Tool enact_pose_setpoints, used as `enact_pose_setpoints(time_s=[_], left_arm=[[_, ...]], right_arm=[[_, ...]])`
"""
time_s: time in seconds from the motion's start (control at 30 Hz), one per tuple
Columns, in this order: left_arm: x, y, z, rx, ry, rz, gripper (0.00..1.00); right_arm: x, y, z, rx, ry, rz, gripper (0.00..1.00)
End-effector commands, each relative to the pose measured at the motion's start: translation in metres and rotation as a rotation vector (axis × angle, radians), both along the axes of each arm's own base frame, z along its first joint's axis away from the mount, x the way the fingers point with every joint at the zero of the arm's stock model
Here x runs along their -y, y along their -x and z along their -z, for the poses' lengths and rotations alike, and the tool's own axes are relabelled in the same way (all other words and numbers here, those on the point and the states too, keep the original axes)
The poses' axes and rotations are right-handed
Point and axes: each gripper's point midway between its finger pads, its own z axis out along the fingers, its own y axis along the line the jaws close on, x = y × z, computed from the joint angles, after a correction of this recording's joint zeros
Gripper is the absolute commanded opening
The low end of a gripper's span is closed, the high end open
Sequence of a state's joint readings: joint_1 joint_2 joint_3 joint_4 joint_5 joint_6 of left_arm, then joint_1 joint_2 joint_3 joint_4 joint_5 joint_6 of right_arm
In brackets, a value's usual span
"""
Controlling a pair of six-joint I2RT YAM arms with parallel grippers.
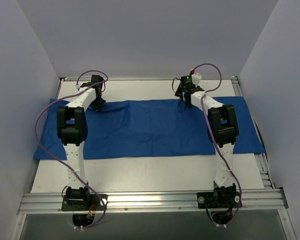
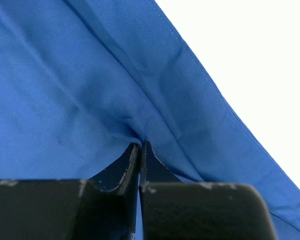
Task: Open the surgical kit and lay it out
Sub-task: Open the surgical kit at the center of the board.
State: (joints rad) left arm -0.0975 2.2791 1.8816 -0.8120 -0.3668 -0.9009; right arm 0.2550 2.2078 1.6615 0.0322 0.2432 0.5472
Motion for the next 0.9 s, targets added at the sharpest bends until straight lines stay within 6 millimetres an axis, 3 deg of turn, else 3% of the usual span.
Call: enact_pose_setpoints(time_s=[0.0, 0.27, 0.47, 0.7, 0.87], left_arm=[[-0.008, 0.001, -0.037, 0.052, -0.020, 0.000, 0.04], [-0.013, 0.002, -0.064, 0.084, -0.049, 0.011, 0.02], [-0.020, 0.003, -0.074, 0.096, -0.068, 0.008, 0.02], [-0.023, 0.010, -0.072, 0.084, -0.072, 0.001, 0.02], [-0.023, 0.011, -0.070, 0.085, -0.065, 0.005, 0.02]], right_arm=[[0.011, -0.003, 0.007, -0.031, 0.028, 0.062, 0.54], [0.009, 0.005, 0.025, -0.102, 0.051, 0.027, 0.54], [0.006, 0.007, 0.024, -0.111, 0.053, -0.007, 0.54], [0.050, 0.001, 0.018, -0.104, 0.122, 0.170, 0.55], [0.085, 0.009, 0.023, -0.129, 0.165, 0.320, 0.57]])
